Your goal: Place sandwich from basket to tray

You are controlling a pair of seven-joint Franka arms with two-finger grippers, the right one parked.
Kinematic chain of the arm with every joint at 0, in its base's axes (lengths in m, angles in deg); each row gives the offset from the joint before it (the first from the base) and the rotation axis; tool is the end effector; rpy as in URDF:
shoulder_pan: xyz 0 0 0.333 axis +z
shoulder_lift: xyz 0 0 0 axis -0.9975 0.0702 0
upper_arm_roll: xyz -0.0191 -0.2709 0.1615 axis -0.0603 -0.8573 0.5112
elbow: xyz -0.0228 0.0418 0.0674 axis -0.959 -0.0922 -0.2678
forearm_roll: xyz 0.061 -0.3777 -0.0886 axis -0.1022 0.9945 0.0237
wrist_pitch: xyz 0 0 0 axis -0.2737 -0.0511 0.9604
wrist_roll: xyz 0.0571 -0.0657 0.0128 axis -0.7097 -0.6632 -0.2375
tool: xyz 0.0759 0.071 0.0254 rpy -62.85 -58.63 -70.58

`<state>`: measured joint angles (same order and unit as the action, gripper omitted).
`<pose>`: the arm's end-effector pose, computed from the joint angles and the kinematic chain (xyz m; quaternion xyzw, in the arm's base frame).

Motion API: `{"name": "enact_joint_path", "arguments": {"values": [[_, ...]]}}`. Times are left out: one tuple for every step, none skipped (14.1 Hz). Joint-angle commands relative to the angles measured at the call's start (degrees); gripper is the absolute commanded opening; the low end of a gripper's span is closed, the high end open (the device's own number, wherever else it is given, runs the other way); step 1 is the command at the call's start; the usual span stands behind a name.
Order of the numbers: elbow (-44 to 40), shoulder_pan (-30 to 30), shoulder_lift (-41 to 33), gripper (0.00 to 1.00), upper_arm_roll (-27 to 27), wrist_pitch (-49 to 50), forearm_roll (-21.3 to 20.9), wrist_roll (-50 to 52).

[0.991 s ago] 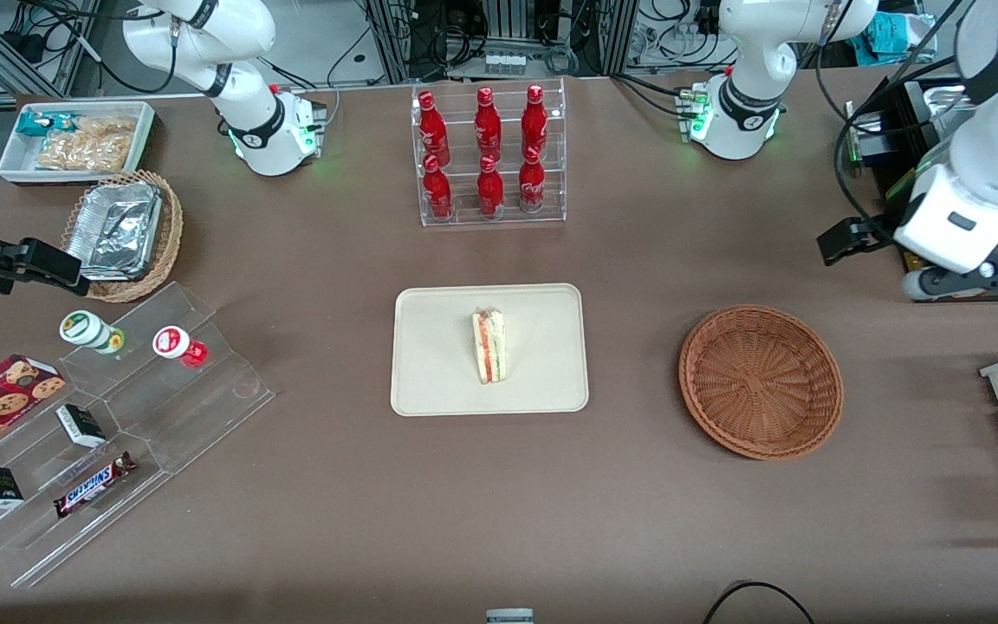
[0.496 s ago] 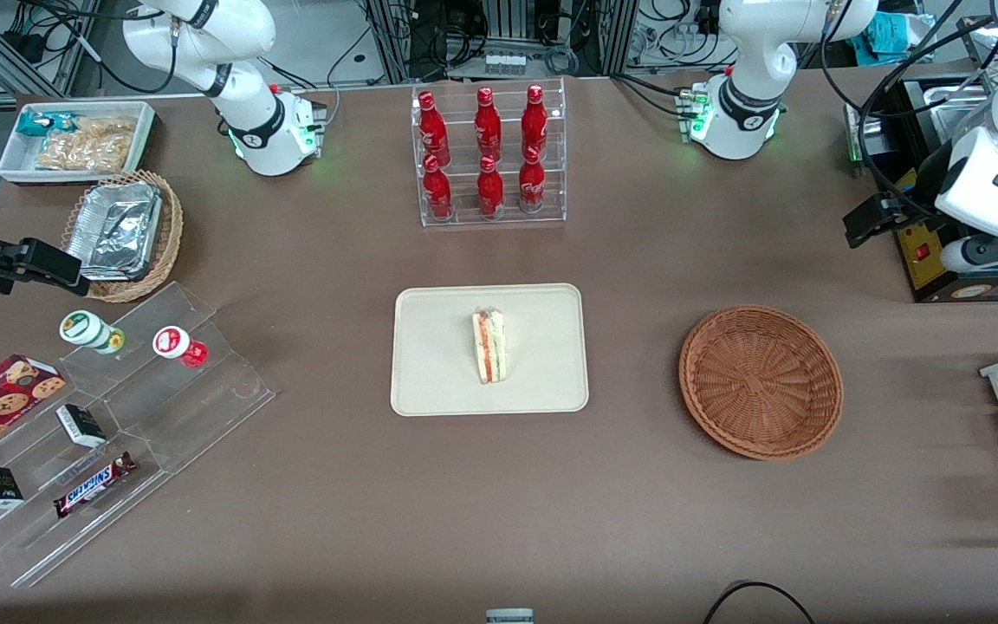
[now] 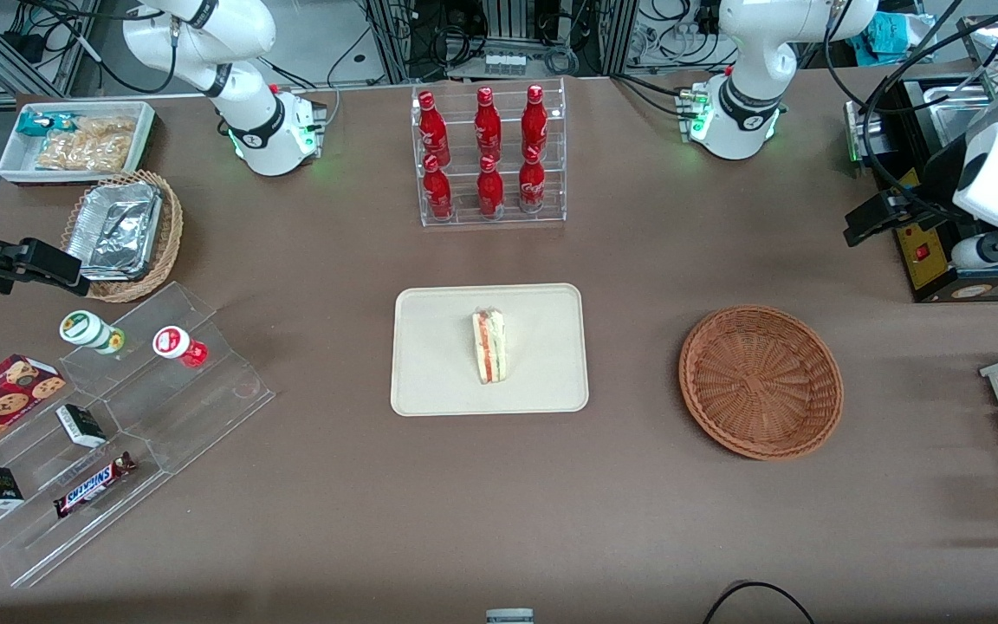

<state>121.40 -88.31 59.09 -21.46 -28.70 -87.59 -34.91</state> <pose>0.5365 -0.0567 0.6318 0.9931 0.1062 -0.0496 0.0058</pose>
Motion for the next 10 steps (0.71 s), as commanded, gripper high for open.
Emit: {"name": "enact_joint_path", "arguments": {"values": [[0.92,0.49,-1.15,1.0,-0.3,-0.79,0.63,-0.51],[0.92,0.49,-1.15,1.0,-0.3,-0.87,0.45,-0.6],[0.92,0.4,-1.15,1.0,-0.3,-0.87,0.28,-1.65],[0.92,0.4,-1.24,1.0,-0.3,-0.87,0.19,-5.05],[0.83,0.49,-1.24,1.0,-0.3,-0.87,0.28,-7.0],[0.74,0.4,-1.24,1.0,-0.3,-0.87,0.28,-7.28],[0.74,0.4,-1.33,1.0,-0.3,-0.79,0.19,-7.37],[0.65,0.4,-1.33,1.0,-0.3,-0.79,0.19,-7.37],[0.65,0.4,-1.24,1.0,-0.3,-0.79,0.19,-7.46],[0.65,0.4,-1.24,1.0,-0.3,-0.7,0.19,-7.46]]}}
